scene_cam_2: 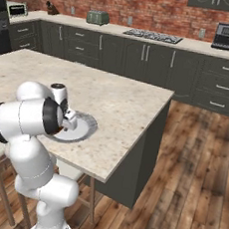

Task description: Move the hot dog bun to the plate on the dining table and place the condiment next to that plate. Then navigate to the fridge and take the sausage and place it on the plate as well.

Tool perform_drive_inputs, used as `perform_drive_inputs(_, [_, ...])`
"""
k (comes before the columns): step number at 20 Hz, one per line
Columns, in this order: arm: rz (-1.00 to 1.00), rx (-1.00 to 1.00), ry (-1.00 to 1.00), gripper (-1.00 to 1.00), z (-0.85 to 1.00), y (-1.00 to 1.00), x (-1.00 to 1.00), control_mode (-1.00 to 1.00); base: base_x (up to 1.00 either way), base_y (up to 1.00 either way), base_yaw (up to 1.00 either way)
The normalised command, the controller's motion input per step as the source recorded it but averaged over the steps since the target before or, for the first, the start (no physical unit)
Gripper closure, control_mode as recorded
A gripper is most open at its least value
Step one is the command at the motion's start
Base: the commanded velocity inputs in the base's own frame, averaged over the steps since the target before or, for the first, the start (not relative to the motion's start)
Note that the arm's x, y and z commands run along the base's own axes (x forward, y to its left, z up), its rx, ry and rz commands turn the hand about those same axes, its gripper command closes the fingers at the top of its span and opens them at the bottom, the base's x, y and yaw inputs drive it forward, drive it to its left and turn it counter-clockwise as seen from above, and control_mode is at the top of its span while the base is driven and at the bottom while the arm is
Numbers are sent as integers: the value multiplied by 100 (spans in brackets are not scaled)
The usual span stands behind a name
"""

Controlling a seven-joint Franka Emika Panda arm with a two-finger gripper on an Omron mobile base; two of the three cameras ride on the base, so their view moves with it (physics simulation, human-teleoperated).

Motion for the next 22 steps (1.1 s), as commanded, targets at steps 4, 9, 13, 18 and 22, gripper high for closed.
perform_drive_inputs(4, [-2, 2, 0, -100, 0, -22, 0, -100, 0, 0, 0])
perform_drive_inputs(9, [-5, 2, 0, -100, 2, -6, 0, -100, 0, 0, 0])
perform_drive_inputs(13, [-6, 0, 2, -100, 0, -2, 1, -100, 0, 0, 0])
perform_drive_inputs(18, [-8, 0, 16, -100, 0, -10, 8, -100, 0, 0, 0])
perform_drive_inputs(22, [-6, -3, 32, -100, -21, 4, 41, -100, 0, 0, 0])
